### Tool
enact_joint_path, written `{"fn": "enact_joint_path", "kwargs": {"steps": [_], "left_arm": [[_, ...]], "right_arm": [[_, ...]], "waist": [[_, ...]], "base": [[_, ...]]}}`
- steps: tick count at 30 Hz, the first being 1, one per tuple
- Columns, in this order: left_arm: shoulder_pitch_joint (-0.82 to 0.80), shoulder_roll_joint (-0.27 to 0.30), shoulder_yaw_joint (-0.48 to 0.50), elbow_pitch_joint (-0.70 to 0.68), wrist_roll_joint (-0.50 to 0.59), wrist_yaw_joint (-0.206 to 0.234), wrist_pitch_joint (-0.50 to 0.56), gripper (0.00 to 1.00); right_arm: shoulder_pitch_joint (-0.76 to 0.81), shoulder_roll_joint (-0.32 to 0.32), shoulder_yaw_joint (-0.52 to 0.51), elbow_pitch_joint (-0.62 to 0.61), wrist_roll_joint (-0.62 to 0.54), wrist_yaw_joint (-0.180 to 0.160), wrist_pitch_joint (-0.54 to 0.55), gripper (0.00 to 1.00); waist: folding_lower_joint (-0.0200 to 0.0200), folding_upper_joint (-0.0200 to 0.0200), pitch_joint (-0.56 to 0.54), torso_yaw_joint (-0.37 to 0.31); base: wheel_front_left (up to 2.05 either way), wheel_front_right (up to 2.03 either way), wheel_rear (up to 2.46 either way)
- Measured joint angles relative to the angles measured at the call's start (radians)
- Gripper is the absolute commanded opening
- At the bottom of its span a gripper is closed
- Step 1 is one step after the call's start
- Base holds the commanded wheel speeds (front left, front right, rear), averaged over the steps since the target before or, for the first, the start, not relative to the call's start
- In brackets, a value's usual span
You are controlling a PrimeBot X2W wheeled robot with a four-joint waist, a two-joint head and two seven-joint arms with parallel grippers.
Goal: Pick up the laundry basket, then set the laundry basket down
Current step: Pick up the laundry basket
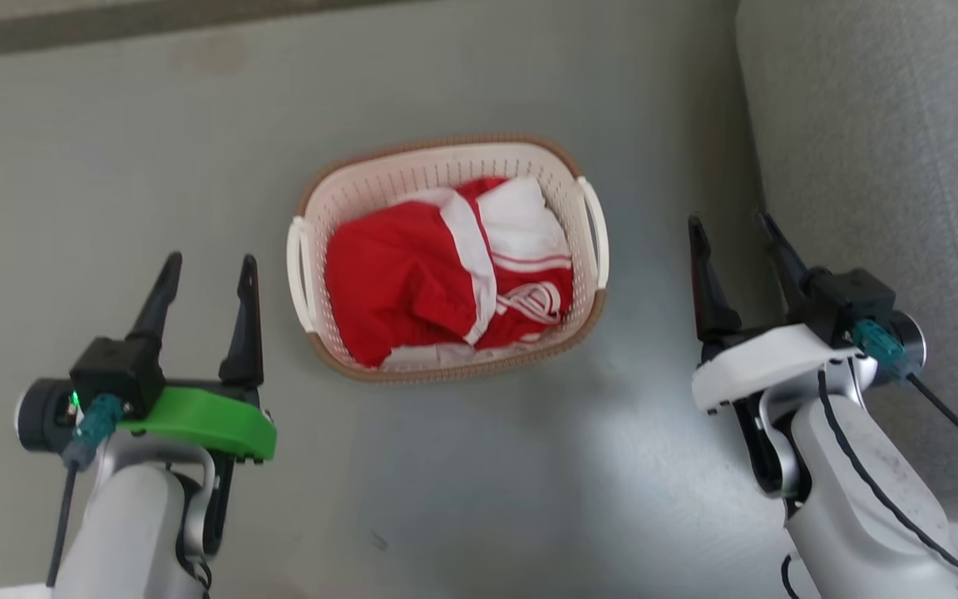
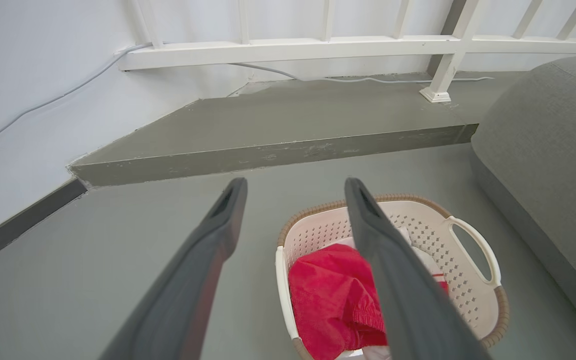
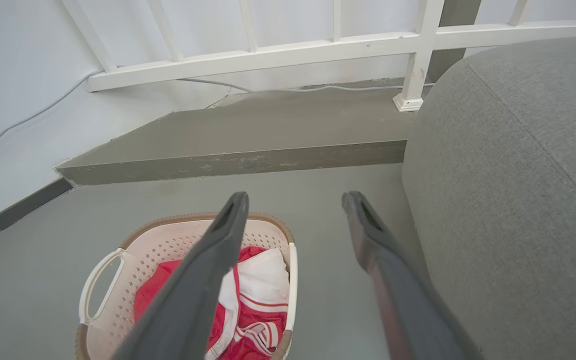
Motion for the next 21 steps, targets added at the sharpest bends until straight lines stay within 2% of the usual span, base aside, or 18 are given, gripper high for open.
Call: {"fn": "enact_joint_path", "kwargs": {"steps": [10, 21], "left_arm": [[-0.082, 0.008, 0.007, 0.016, 0.000, -0.014, 0.000, 1.00], [-0.166, 0.006, 0.006, 0.093, -0.014, -0.041, 0.010, 1.00]], "right_arm": [[-0.093, 0.010, 0.012, 0.016, -0.010, 0.000, 0.000, 1.00], [-0.184, 0.018, 0.007, 0.061, -0.015, 0.000, 0.000, 1.00]], "waist": [[0.0000, 0.0000, 0.129, -0.016], [0.0000, 0.0000, 0.257, -0.032]], "base": [[0.00, 0.00, 0.00], [0.00, 0.00, 0.00]]}}
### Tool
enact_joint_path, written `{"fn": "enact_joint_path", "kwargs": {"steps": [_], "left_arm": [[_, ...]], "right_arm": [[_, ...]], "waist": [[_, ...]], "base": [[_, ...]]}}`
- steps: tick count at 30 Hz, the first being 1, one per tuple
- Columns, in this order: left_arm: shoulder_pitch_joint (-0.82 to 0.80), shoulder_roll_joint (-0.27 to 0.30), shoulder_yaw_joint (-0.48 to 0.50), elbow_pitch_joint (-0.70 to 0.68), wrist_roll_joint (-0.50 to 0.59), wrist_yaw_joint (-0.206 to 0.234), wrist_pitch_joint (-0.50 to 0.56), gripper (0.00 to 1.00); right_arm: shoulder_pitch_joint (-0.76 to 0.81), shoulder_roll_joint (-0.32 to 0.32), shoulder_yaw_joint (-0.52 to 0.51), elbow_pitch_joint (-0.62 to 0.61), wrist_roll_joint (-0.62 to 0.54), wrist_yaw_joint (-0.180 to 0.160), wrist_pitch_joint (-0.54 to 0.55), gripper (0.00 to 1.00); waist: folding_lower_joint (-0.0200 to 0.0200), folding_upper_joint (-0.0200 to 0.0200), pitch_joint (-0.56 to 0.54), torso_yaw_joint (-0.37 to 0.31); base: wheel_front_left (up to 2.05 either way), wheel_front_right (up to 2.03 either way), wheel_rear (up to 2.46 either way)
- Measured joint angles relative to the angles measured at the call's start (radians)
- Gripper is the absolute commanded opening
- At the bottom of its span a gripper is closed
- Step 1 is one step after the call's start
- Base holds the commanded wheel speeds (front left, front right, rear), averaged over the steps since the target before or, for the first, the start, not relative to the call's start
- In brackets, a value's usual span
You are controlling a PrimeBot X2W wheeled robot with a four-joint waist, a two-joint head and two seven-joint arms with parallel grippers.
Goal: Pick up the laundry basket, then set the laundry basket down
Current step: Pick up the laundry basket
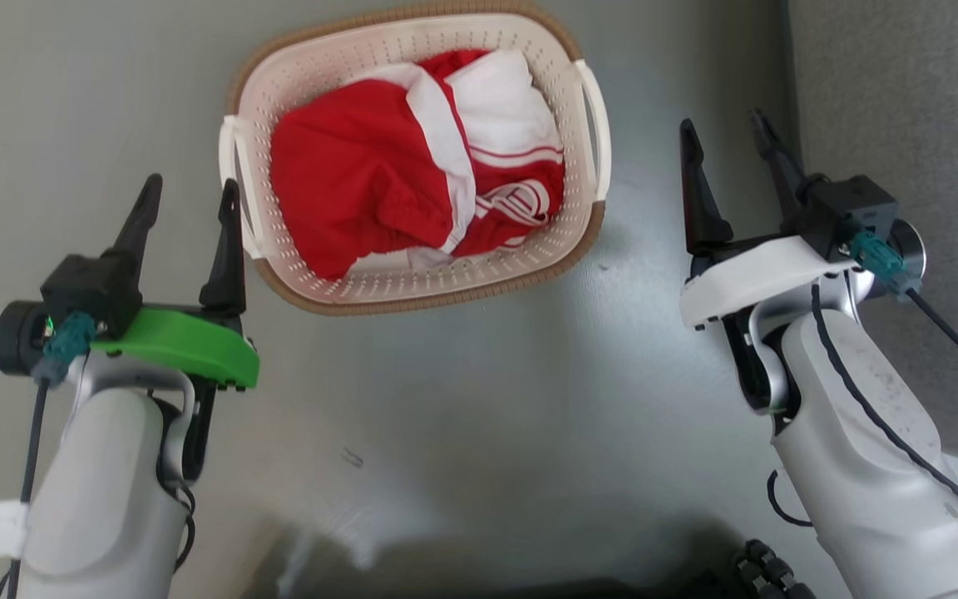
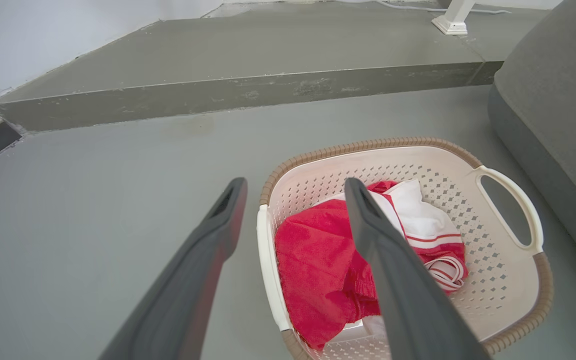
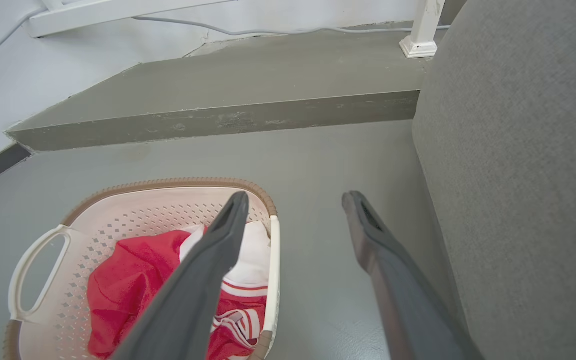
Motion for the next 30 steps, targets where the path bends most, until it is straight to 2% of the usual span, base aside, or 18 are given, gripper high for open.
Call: {"fn": "enact_joint_path", "kwargs": {"steps": [10, 15, 30], "left_arm": [[-0.075, -0.001, 0.007, 0.138, -0.016, -0.013, 0.017, 1.00], [-0.128, 0.001, 0.009, 0.202, -0.018, -0.035, 0.034, 1.00], [-0.290, -0.003, -0.003, 0.380, -0.063, -0.082, 0.120, 1.00]], "right_arm": [[-0.072, 0.012, 0.023, 0.116, 0.012, 0.004, 0.001, 1.00], [-0.127, 0.018, 0.039, 0.176, 0.022, 0.011, 0.019, 1.00], [-0.300, 0.021, 0.125, 0.352, 0.065, 0.046, 0.099, 1.00]], "waist": [[0.0000, 0.0000, 0.061, 0.001], [-0.0001, 0.0000, 0.081, -0.005], [0.0000, 0.0000, 0.150, -0.013]], "base": [[0.00, 0.00, 0.00], [0.00, 0.00, 0.00], [0.00, 0.00, 0.00]]}}
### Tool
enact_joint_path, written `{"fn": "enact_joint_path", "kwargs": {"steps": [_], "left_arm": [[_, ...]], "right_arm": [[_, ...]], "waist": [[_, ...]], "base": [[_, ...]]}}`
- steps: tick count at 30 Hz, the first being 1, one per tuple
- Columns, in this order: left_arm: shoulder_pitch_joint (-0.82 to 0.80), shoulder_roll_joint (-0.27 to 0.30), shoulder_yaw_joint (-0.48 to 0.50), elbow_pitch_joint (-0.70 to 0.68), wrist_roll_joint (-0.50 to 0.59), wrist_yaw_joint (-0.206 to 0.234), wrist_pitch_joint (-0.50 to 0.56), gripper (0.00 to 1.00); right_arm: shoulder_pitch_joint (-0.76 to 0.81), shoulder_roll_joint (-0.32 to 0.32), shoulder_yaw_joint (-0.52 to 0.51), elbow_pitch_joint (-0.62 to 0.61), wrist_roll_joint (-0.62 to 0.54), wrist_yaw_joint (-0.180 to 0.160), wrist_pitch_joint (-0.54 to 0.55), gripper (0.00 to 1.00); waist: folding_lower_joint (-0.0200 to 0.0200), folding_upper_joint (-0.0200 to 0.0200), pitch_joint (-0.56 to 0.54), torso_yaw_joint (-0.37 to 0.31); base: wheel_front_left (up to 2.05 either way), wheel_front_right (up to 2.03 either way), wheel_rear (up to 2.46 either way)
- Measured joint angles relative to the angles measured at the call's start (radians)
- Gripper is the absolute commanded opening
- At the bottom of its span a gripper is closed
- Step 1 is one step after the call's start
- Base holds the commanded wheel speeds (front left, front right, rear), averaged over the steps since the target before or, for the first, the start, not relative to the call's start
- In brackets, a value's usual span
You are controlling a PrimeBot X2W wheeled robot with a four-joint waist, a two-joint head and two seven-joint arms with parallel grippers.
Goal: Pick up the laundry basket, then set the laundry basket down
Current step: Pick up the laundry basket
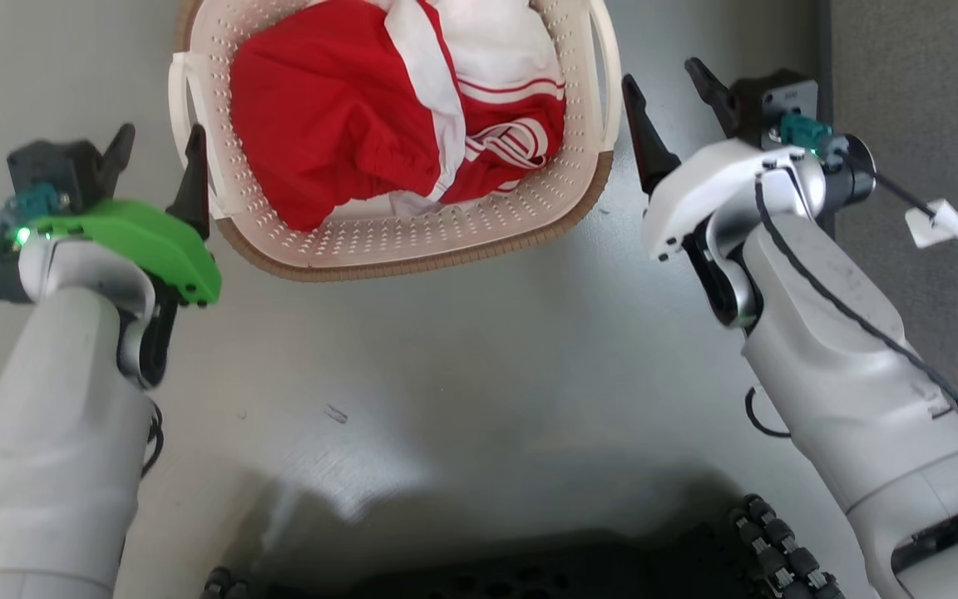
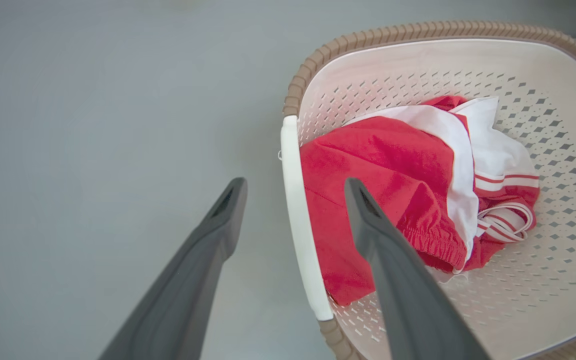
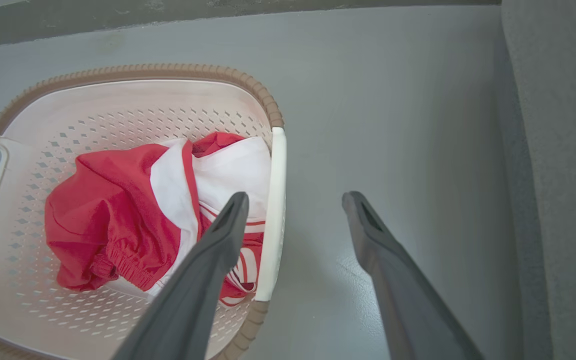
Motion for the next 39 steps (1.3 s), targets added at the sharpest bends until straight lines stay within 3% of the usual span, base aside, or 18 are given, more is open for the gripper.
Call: {"fn": "enact_joint_path", "kwargs": {"steps": [18, 33, 34, 35, 36, 39], "left_arm": [[-0.228, -0.002, -0.016, 0.161, -0.029, -0.030, 0.131, 1.00], [-0.335, -0.021, -0.039, 0.257, -0.062, -0.043, 0.163, 1.00], [-0.338, -0.021, -0.037, 0.266, -0.066, -0.043, 0.163, 0.45], [-0.339, -0.023, -0.034, 0.273, -0.075, -0.043, 0.160, 0.00], [-0.339, -0.024, -0.028, 0.280, -0.085, -0.043, 0.159, 0.00], [-0.342, -0.040, -0.027, 0.289, -0.097, -0.043, 0.149, 0.00]], "right_arm": [[-0.200, -0.002, 0.118, 0.097, 0.145, 0.008, 0.087, 1.00], [-0.288, -0.004, 0.201, 0.154, 0.223, -0.011, 0.112, 1.00], [-0.293, -0.004, 0.206, 0.158, 0.228, -0.011, 0.112, 1.00], [-0.298, -0.004, 0.212, 0.164, 0.231, -0.012, 0.112, 0.25], [-0.301, -0.004, 0.214, 0.170, 0.232, -0.012, 0.112, 0.00], [-0.307, 0.009, 0.226, 0.181, 0.243, -0.011, 0.112, 0.00]], "waist": [[-0.0001, 0.0000, 0.115, 0.013], [-0.0001, 0.0000, 0.185, 0.028], [-0.0001, 0.0000, 0.187, 0.029], [-0.0001, 0.0000, 0.189, 0.030], [-0.0001, 0.0000, 0.190, 0.031], [-0.0001, 0.0000, 0.193, 0.032]], "base": [[0.00, 0.00, 0.00], [0.00, 0.00, 0.00], [0.00, 0.00, 0.00], [0.00, 0.00, 0.00], [0.00, 0.00, 0.00], [0.00, 0.00, 0.00]]}}
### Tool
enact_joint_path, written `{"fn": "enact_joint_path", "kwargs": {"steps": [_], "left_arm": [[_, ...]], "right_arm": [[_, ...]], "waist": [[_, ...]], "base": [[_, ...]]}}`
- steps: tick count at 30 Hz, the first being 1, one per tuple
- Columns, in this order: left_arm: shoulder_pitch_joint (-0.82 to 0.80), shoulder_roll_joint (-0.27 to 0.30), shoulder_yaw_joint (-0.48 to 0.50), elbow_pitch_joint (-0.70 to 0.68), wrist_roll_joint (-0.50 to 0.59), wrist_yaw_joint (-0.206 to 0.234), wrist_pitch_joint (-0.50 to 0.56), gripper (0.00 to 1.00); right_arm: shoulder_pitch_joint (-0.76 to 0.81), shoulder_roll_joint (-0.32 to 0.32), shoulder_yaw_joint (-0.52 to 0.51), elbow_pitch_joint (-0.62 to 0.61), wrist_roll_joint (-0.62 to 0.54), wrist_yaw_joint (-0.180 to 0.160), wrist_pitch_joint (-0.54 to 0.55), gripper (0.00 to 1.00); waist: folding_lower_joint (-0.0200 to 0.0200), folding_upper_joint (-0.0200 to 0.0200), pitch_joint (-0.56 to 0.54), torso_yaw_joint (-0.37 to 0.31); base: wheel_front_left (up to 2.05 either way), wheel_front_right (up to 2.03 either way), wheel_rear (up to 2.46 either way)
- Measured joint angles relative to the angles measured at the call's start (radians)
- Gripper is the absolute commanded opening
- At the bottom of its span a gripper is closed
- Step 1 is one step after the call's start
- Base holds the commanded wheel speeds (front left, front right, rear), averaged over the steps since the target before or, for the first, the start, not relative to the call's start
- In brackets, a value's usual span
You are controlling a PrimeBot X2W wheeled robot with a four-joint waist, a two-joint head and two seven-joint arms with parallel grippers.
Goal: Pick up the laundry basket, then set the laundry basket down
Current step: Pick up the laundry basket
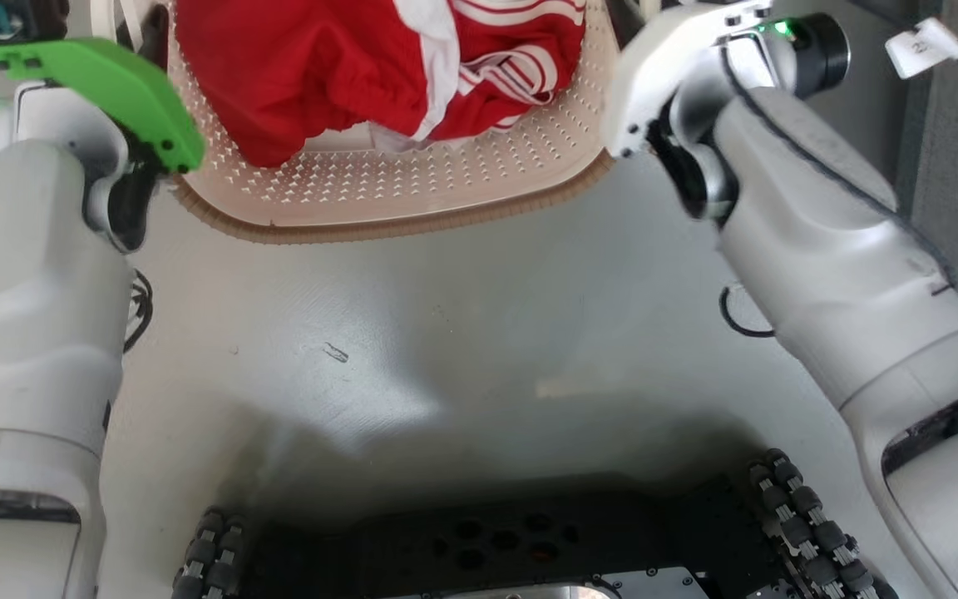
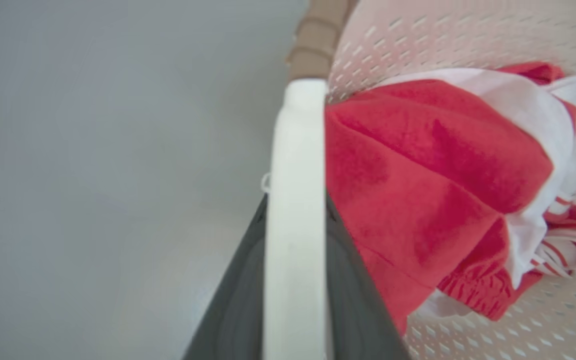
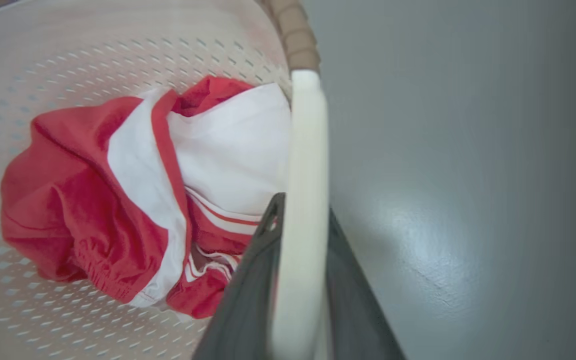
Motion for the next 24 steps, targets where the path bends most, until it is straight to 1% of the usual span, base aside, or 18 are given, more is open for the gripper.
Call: {"fn": "enact_joint_path", "kwargs": {"steps": [1, 2, 13, 24], "left_arm": [[-0.007, -0.004, 0.001, 0.005, -0.004, 0.001, -0.002, 0.00], [-0.012, -0.003, 0.001, 0.012, -0.010, 0.001, -0.002, 0.00], [-0.029, -0.007, -0.028, 0.053, -0.027, 0.001, -0.026, 0.00], [-0.023, -0.040, -0.058, 0.121, -0.049, 0.001, -0.033, 0.00]], "right_arm": [[-0.004, 0.011, 0.000, 0.004, 0.006, -0.012, -0.001, 0.00], [-0.009, 0.009, 0.000, 0.009, 0.011, -0.017, -0.001, 0.00], [-0.036, 0.012, 0.027, 0.058, 0.042, -0.017, -0.022, 0.00], [-0.011, 0.011, 0.058, 0.125, 0.093, -0.019, -0.031, 0.00]], "waist": [[0.0000, 0.0000, 0.001, 0.000], [0.0000, 0.0000, 0.001, 0.001], [0.0000, 0.0000, -0.003, 0.001], [0.0000, 0.0000, -0.058, 0.003]], "base": [[0.00, 0.00, 0.00], [0.00, 0.00, 0.00], [0.00, 0.00, 0.00], [0.00, 0.00, 0.00]]}}
